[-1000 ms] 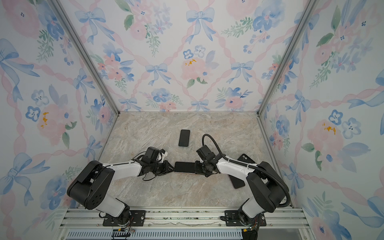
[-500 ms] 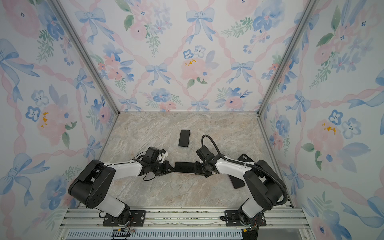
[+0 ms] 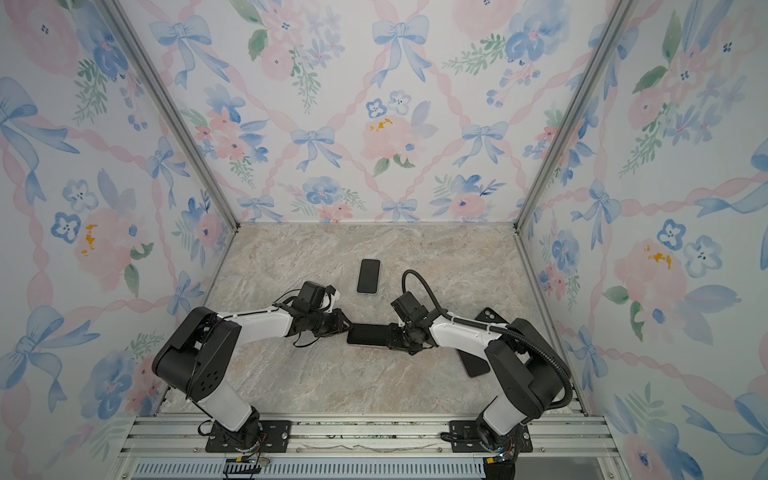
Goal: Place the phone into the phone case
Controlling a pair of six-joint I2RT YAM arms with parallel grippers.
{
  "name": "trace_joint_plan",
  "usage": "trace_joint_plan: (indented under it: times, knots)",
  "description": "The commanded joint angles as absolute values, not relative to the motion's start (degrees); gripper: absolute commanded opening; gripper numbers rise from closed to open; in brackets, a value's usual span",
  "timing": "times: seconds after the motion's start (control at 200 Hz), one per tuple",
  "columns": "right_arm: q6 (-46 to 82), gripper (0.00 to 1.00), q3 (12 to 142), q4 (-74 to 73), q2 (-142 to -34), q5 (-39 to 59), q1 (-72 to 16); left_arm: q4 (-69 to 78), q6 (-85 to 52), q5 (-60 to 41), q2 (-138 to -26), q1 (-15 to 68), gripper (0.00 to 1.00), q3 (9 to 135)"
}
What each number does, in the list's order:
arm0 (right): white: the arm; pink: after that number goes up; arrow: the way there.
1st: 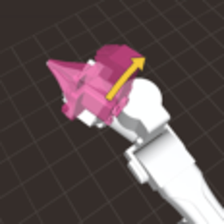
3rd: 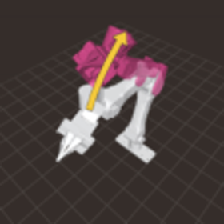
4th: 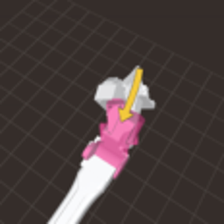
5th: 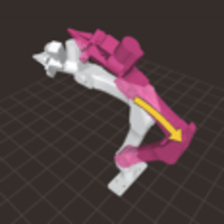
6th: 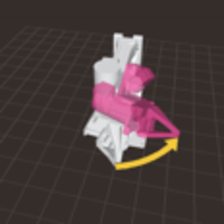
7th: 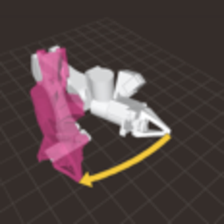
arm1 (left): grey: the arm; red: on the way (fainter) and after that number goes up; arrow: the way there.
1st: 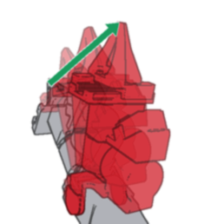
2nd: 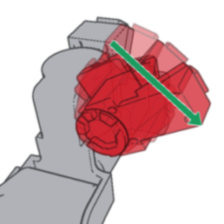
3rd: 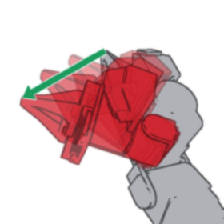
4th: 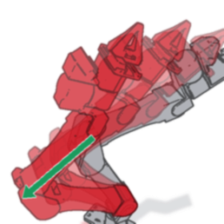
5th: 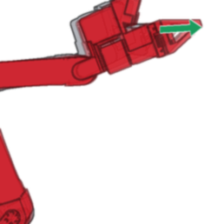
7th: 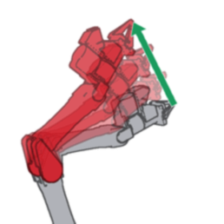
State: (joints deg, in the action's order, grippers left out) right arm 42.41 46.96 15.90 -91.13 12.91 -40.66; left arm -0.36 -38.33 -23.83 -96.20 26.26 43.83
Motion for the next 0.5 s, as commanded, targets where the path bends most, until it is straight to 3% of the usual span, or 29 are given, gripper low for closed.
trace_joint_plan:
  times: [0.0,0.25,0.495]
  knots:
    - [42.0,0.34,47.7,15.6,-91.7,13.4,-41.0,-4.3,-36.5,-19.6,-99.0,26.5,0.24,44.2]
    - [41.7,0.35,49.0,15.0,-93.2,13.9,-41.0,-4.7,-36.4,-18.5,-100.8,27.5,0.11,42.9]
    - [43.2,0.31,49.1,12.7,-94.5,15.4,-42.6,-4.5,-38.0,-18.5,-99.6,29.3,0.07,39.9]
